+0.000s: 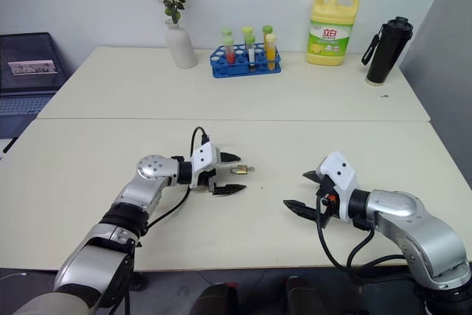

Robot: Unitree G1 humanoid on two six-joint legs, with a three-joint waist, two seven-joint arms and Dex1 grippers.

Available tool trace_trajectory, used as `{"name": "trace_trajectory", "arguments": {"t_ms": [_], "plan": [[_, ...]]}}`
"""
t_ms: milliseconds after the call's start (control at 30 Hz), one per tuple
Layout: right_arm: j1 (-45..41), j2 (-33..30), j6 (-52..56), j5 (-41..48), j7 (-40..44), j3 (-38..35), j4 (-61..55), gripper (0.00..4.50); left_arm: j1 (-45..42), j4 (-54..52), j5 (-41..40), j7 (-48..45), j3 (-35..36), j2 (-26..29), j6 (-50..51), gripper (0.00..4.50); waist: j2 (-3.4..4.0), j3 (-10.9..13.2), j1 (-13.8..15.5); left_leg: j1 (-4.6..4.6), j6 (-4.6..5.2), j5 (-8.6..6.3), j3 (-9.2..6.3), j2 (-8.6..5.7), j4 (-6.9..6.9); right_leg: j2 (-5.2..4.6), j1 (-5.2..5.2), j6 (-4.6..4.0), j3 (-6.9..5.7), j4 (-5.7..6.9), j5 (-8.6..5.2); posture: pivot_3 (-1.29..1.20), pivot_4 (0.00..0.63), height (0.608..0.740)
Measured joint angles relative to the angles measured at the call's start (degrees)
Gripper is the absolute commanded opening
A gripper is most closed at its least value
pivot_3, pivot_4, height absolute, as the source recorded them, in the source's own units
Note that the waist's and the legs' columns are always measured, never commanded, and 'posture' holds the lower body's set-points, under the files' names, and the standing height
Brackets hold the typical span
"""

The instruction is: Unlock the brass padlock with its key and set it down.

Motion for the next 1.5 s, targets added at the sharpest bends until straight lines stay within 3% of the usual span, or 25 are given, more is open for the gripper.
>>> {"name": "trace_trajectory", "arguments": {"t_ms": [200, 567, 1100, 1333, 1500], "plan": [[-0.32, 0.00, 1.96, 2.23, -2.09, -0.81, -1.98, 4.50, -2.52, 5.09, 0.16, -1.25, 0.23, -2.66, -0.95, 4.49, -0.01, -0.01, 0.00, 0.00, 0.00, 0.00, -0.09, -0.13, 0.00, -0.02, 0.01, 0.01, 0.00, 0.00, 0.00, 0.00, 0.150, 0.740], [-2.00, -0.27, 4.98, 6.38, -4.24, -2.10, -3.35, 4.50, -3.60, 7.56, 1.33, -4.95, 0.04, -1.90, -1.90, 0.99, -0.03, -0.02, -0.10, 0.06, 0.00, 0.00, -0.22, -0.14, 0.00, 0.00, 0.06, 0.01, -0.02, 0.04, 0.00, 0.00, 0.150, 0.740], [-2.38, -1.40, 3.88, 6.60, -4.46, -2.02, -2.79, 4.50, -0.19, 3.01, 1.18, -3.65, 1.11, -1.31, -3.22, 0.98, -0.03, -0.03, -0.16, 0.06, 0.01, 0.00, -0.24, -0.12, 0.00, 0.00, 0.06, 0.01, -0.01, 0.04, 0.00, 0.00, 0.150, 0.740], [-1.67, -1.83, -3.17, 3.56, -3.04, -1.61, -1.02, 4.50, 4.50, -11.86, -0.71, -6.11, 1.20, 1.48, -3.96, 0.98, -0.03, -0.02, -0.02, 0.03, 0.00, 0.00, -0.21, 0.21, 0.00, -0.02, 0.06, 0.01, 0.00, 0.01, 0.00, 0.00, 0.150, 0.740], [-0.16, -1.81, -8.91, 2.13, -0.32, -1.32, 0.04, 4.50, 5.69, -21.92, -0.49, -2.78, 1.49, 2.89, -12.56, 0.98, -0.03, -0.02, 0.05, 0.05, 0.00, 0.00, -0.17, 0.25, 0.00, -0.03, 0.06, 0.01, 0.04, 0.00, 0.00, 0.00, 0.150, 0.740]]}}
